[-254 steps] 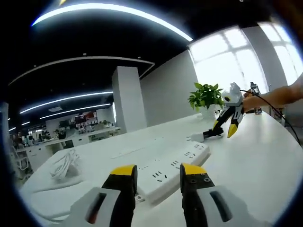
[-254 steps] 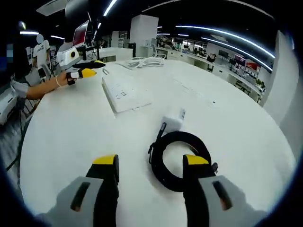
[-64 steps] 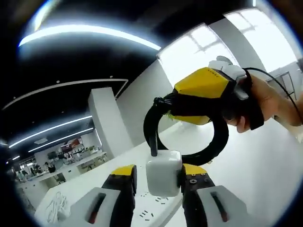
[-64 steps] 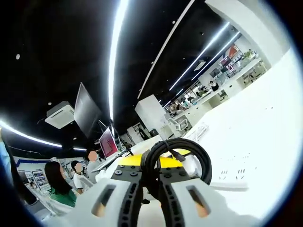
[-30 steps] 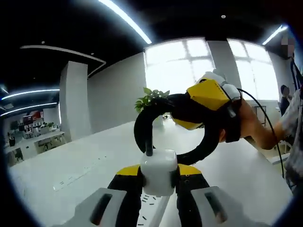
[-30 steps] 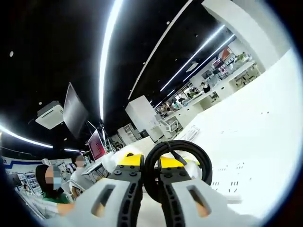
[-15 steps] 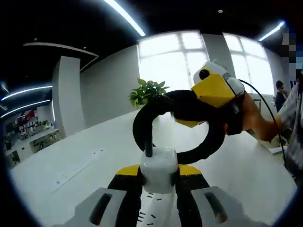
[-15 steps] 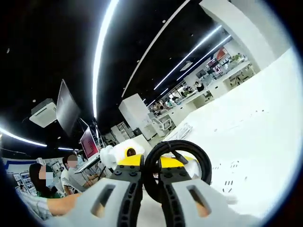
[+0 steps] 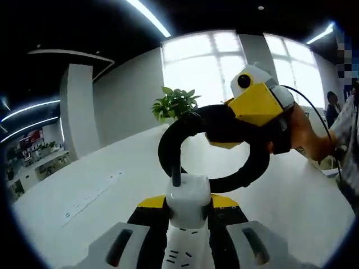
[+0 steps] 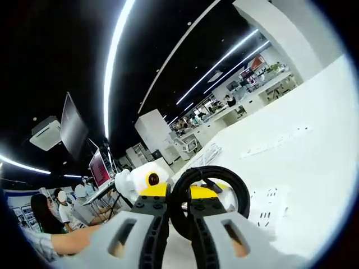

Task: Straighten the power strip on the desk, plug the charger into it

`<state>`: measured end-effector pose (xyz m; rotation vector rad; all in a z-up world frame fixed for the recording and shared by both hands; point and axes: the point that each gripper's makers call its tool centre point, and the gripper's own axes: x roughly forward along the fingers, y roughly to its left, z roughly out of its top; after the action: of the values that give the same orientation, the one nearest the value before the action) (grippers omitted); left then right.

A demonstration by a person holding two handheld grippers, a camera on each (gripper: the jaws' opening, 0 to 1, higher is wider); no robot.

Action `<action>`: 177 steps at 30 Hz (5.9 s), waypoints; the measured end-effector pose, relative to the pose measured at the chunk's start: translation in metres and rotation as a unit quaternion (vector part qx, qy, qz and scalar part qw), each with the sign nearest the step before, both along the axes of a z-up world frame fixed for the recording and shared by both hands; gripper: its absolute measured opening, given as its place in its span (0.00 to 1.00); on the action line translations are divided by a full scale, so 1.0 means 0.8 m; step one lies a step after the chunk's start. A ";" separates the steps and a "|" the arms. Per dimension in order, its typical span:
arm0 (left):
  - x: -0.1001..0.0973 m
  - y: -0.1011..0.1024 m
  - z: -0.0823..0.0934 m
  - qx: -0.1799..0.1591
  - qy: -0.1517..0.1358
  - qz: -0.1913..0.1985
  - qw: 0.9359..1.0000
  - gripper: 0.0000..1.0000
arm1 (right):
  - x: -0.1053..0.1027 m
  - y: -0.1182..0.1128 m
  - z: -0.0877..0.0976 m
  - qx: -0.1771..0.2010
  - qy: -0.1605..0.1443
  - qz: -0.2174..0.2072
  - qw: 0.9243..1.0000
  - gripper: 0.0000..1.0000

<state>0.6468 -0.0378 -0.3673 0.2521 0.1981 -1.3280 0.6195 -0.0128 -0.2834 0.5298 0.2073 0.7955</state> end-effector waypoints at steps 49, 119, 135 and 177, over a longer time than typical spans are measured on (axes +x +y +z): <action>-0.012 0.015 -0.021 0.046 -0.008 0.027 0.999 0.28 | 0.003 -0.008 -0.032 -0.002 -0.007 -0.010 1.000 0.39; -0.026 0.162 0.066 -0.177 0.000 0.280 0.944 0.36 | -0.010 -0.066 -0.011 -0.196 -0.239 0.031 0.950 0.68; -0.008 0.184 0.051 -0.132 -0.011 0.333 0.934 0.71 | 0.035 -0.049 -0.039 -0.283 -0.243 0.100 0.922 0.70; -0.010 0.169 0.034 -0.082 -0.023 0.318 0.944 0.71 | 0.023 0.017 -0.093 -0.552 -0.187 0.305 0.753 0.43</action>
<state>0.6390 0.0976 -0.3398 0.0652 0.1132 -0.6894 0.6377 0.0007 -0.3580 -0.8838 0.4414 1.2216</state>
